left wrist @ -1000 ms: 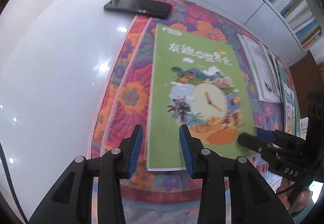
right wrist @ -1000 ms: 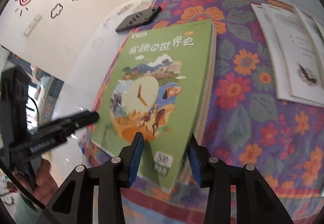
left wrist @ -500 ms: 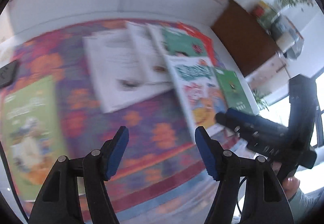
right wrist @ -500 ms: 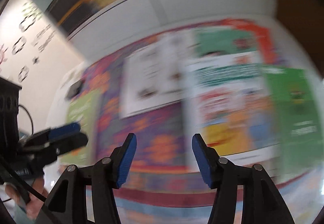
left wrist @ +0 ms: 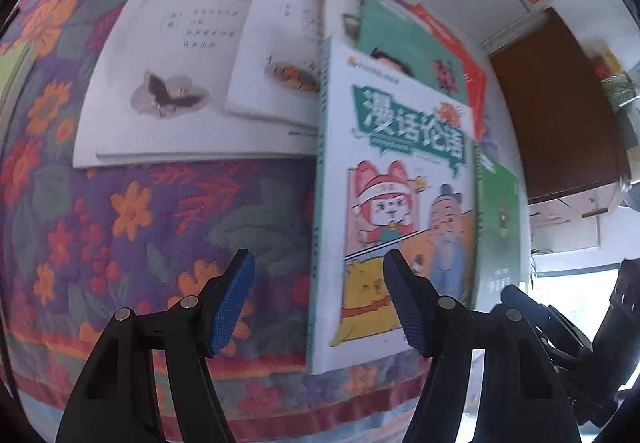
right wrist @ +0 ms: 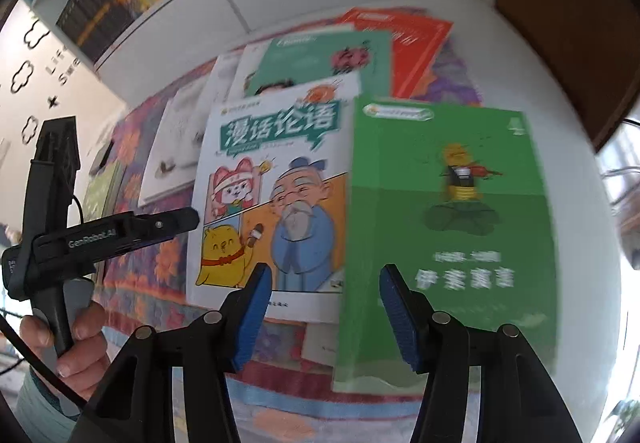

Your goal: Organize books

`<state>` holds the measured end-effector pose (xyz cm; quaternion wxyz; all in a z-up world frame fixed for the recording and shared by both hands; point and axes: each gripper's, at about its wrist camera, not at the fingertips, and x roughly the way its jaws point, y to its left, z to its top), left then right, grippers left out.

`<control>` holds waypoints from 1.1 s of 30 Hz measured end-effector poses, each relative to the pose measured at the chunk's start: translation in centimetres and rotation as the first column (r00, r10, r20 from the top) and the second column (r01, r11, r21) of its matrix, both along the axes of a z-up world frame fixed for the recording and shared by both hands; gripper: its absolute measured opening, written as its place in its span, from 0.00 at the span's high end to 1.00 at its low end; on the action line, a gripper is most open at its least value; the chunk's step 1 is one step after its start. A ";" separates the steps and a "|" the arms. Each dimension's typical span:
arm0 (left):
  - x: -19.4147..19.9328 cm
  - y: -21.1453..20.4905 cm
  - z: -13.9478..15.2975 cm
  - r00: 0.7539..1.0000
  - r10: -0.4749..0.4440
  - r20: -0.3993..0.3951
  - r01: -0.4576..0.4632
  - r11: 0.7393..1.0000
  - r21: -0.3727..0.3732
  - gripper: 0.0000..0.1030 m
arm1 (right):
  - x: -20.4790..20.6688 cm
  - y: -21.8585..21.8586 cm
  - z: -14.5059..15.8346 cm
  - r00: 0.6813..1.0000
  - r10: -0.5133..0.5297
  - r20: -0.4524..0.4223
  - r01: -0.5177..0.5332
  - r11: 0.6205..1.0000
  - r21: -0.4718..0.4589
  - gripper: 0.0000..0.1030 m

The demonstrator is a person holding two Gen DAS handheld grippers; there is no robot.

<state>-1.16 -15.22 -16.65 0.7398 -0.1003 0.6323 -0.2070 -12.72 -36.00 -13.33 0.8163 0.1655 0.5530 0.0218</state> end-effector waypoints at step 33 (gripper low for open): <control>-1.6 -6.9 0.1 0.995 -0.094 -0.039 0.082 0.967 -0.241 0.88 | 2.2 -0.4 -3.1 1.000 0.023 -0.005 -0.022 0.994 0.108 0.49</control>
